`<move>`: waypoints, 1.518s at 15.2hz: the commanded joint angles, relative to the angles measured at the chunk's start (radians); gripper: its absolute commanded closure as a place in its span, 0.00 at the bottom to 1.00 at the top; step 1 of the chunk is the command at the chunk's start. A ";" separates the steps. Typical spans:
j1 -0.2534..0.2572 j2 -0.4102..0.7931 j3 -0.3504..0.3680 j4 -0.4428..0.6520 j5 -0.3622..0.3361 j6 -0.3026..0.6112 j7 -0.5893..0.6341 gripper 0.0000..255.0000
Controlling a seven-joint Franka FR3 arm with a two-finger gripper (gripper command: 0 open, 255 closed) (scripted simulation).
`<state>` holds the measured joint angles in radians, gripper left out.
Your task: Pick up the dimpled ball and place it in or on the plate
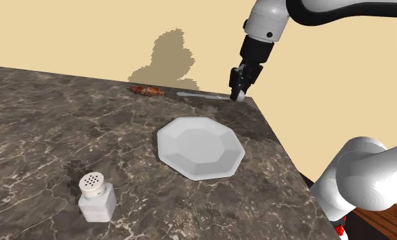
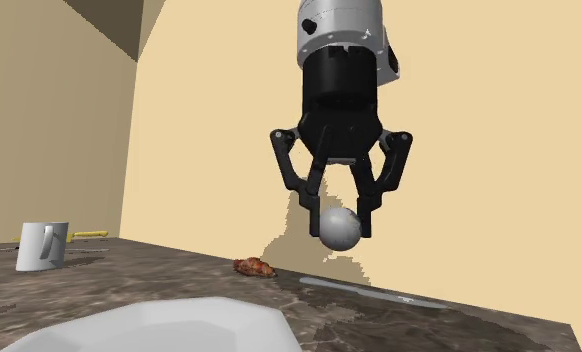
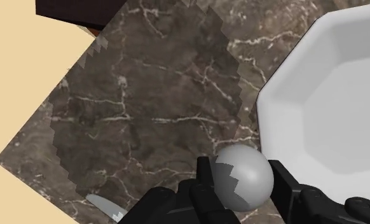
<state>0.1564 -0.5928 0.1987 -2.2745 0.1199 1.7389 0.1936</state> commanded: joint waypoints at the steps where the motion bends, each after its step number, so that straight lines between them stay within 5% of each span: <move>1: 0.016 0.019 0.045 0.016 0.019 0.008 0.055 1.00; 11: 0.067 0.166 0.257 0.172 0.059 0.022 0.312 1.00; 23: 0.075 0.170 0.279 0.016 0.072 0.183 0.309 1.00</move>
<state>0.2302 -0.4227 0.4749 -2.2474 0.1906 1.9102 0.5007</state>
